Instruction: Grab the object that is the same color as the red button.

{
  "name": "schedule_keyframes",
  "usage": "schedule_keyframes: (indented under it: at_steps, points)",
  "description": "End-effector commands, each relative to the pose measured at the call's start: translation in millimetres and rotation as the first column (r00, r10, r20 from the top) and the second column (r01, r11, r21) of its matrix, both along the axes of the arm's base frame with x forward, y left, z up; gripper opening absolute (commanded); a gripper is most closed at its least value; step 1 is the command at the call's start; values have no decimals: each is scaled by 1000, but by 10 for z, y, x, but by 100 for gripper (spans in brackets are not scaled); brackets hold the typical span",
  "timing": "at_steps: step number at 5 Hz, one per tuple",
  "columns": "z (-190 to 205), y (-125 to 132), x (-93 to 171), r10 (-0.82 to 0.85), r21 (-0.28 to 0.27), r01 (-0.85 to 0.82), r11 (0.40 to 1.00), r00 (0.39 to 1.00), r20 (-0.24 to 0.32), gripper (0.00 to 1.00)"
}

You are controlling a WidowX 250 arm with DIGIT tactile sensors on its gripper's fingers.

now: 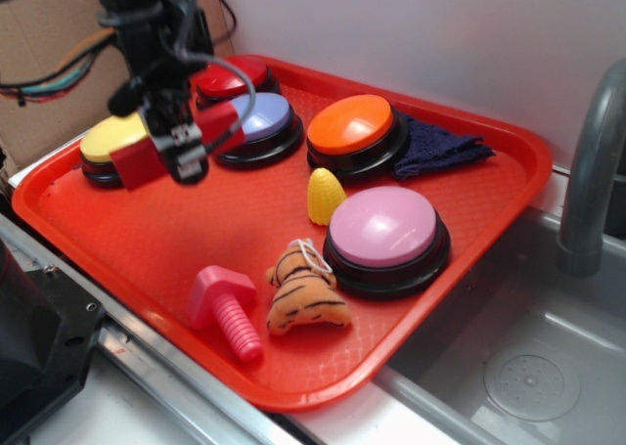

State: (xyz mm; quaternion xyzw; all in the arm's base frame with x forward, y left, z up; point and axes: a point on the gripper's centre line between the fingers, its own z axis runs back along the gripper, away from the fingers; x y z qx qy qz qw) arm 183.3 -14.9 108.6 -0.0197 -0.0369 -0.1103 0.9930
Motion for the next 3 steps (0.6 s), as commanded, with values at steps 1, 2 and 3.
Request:
schedule_keyframes:
  at_steps: [1,2,3]
  points:
    - [624,-66,69,269,-66,-262,963,956,122,0]
    - [633,-46,85,280,-17,-280,960,951,134,0]
    - [555,17,65,248,10,-248,969,968,33,51]
